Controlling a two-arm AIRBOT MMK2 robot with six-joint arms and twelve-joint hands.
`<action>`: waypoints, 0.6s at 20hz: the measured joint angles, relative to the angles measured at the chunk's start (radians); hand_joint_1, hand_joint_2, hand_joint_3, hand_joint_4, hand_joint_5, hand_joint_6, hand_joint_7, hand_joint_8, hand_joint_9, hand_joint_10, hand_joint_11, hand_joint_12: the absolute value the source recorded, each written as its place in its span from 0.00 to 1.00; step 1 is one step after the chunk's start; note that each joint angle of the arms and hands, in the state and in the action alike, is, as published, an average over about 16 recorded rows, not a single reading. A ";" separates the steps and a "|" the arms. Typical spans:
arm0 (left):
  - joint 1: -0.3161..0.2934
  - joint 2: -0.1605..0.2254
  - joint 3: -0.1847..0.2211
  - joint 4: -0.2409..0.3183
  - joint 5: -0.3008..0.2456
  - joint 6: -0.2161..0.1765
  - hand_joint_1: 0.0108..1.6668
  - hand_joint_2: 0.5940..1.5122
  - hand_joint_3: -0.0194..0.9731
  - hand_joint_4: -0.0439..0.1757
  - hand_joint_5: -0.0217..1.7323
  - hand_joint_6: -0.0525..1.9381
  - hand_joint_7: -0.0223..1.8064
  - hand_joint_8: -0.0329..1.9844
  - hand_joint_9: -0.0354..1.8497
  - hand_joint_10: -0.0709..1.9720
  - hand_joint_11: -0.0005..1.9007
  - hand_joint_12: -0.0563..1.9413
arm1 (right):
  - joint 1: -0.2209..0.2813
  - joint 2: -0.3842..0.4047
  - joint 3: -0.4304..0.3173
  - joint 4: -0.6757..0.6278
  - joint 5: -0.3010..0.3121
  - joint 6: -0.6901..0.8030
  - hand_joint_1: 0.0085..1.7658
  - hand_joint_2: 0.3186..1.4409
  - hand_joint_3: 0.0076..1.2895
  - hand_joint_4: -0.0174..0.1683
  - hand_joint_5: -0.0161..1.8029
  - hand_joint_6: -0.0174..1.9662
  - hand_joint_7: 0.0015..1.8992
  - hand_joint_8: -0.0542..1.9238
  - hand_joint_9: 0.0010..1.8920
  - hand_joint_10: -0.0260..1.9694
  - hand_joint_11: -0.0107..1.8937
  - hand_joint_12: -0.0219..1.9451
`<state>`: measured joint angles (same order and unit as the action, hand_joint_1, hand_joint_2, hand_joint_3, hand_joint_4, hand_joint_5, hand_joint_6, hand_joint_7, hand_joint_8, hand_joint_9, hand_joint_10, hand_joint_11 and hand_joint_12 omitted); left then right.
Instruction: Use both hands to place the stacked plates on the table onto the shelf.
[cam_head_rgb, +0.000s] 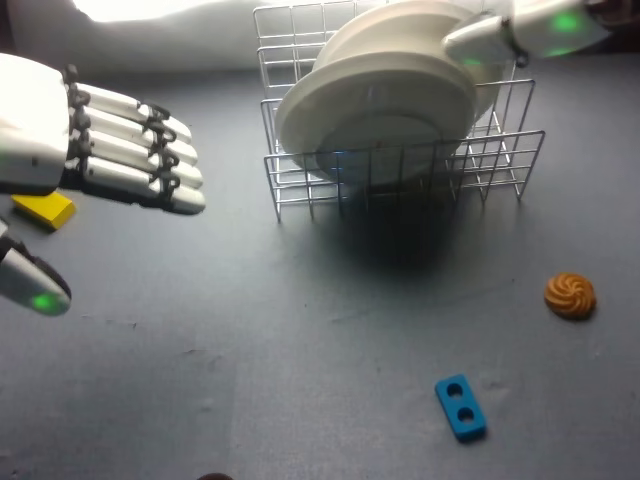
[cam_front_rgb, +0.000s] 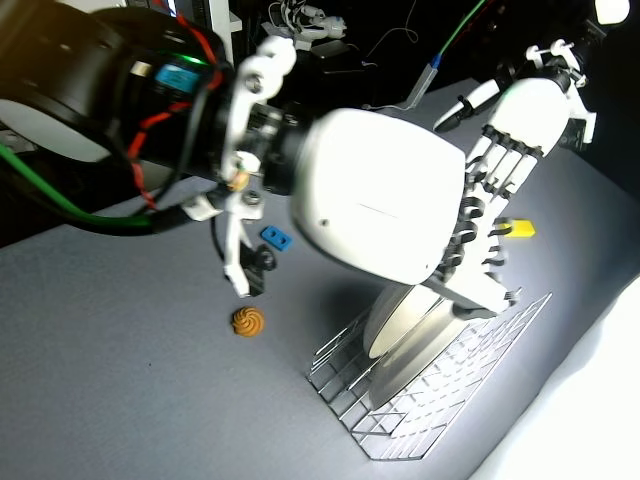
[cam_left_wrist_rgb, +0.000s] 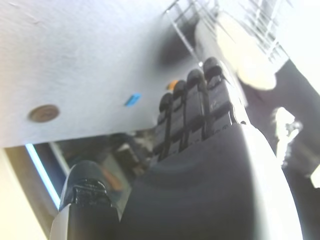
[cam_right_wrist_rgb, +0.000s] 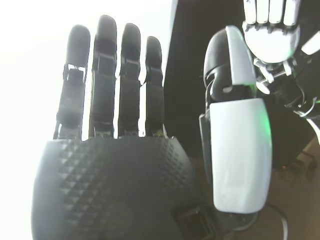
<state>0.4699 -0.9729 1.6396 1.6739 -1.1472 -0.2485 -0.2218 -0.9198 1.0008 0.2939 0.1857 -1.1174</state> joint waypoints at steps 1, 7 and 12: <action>-0.007 0.004 -0.008 0.005 -0.002 0.003 0.00 0.59 0.03 0.22 0.07 0.03 0.08 0.02 0.07 0.04 0.01 0.12 | 0.002 0.021 -0.017 -0.006 -0.001 -0.004 0.50 0.65 0.00 0.09 0.39 0.01 0.39 0.03 0.39 0.02 0.15 0.60; -0.033 0.022 -0.053 0.036 -0.006 0.019 0.00 0.59 0.03 0.22 0.07 0.03 0.08 0.02 0.07 0.04 0.01 0.13 | 0.002 0.132 -0.098 -0.037 -0.003 -0.019 0.48 0.67 0.00 0.09 0.38 0.01 0.39 0.03 0.39 0.02 0.15 0.60; -0.040 0.024 -0.072 0.041 0.000 0.015 0.00 0.59 0.03 0.22 0.07 0.03 0.08 0.02 0.08 0.04 0.01 0.14 | -0.007 0.186 -0.135 -0.077 0.013 -0.023 0.48 0.68 0.00 0.09 0.39 0.01 0.40 0.03 0.40 0.02 0.15 0.61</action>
<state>0.4295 -0.9493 1.5678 1.7148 -1.1473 -0.2336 -0.2286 -0.7341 0.8656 0.2167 0.1984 -1.1401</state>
